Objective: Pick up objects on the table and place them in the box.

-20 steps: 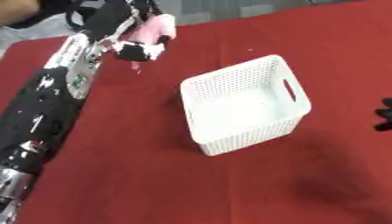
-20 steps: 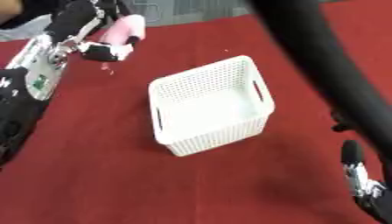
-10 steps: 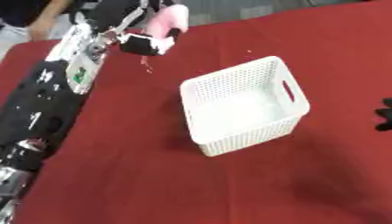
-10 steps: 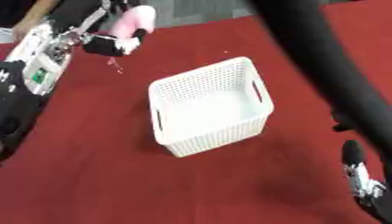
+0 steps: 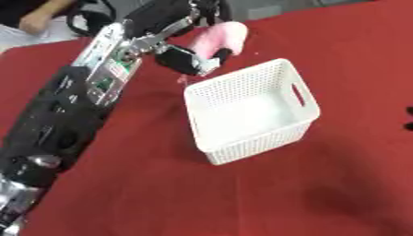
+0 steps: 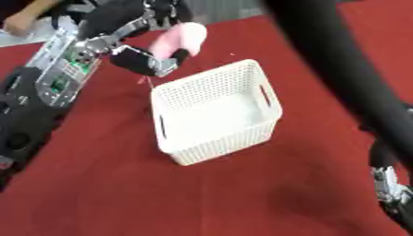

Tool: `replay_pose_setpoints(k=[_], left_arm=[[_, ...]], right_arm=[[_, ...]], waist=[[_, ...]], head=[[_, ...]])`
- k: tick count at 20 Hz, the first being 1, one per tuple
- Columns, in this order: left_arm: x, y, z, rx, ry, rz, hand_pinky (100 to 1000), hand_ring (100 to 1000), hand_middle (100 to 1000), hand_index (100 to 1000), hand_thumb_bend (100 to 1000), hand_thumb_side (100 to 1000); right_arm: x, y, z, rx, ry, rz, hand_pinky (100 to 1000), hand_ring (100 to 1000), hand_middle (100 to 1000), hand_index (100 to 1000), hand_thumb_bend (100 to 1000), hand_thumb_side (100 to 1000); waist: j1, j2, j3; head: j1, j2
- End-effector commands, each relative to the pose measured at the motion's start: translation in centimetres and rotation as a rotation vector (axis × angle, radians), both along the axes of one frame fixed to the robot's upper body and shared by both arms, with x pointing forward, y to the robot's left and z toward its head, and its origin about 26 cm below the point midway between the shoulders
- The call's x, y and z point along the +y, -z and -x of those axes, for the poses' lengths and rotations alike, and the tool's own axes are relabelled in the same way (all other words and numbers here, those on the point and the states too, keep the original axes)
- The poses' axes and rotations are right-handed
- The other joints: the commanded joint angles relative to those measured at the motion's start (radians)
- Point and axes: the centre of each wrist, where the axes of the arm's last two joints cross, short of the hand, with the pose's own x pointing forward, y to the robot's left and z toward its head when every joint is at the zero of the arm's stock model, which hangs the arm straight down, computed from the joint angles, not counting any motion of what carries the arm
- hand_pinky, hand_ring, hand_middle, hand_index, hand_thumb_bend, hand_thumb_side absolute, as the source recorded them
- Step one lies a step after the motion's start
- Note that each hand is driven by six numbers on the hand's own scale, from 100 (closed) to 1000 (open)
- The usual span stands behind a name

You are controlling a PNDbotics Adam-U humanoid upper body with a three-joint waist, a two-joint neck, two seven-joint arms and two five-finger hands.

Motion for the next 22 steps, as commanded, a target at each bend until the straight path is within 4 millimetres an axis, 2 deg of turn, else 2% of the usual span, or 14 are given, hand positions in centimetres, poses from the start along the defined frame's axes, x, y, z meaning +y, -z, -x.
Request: replay_pose_setpoints(k=[1, 6, 10, 17, 22], left_arm=[[-1.8, -0.2, 0.5, 0.013, 0.054, -0.005, 400, 555, 660, 714, 100, 663], [-3.5, 2.1, 0.0, 0.086, 0.076, -0.010, 389, 549, 665, 714, 100, 689], [-3.9, 3.5, -0.7, 0.128, 0.074, -0.053, 396, 551, 666, 713, 100, 695], [-3.2, 4.8, -1.9, 0.143, 0.047, -0.121, 417, 565, 673, 715, 100, 664], [-2.2, 5.3, -2.4, 0.146, 0.027, -0.171, 433, 576, 681, 727, 199, 650]], right_arm=[[0.0, -0.8, 0.0, -0.033, -0.006, 0.002, 642, 780, 838, 802, 100, 695], [0.2, -1.1, -0.1, -0.046, -0.023, -0.004, 640, 778, 837, 800, 100, 695], [0.3, -1.2, -0.2, -0.049, -0.034, 0.000, 636, 774, 836, 801, 100, 696], [0.4, -1.2, -0.2, -0.044, -0.040, 0.006, 633, 775, 834, 800, 100, 694], [0.4, -1.2, -0.2, -0.041, -0.041, 0.010, 629, 775, 833, 798, 100, 694]], waist=[[-0.005, -0.019, -0.005], [-0.005, -0.015, -0.020], [-0.003, -0.011, -0.025], [0.002, -0.008, -0.025], [0.005, -0.007, -0.023]], head=[[0.002, -0.005], [0.005, -0.012], [0.004, -0.014], [0.003, -0.014], [0.002, -0.015]])
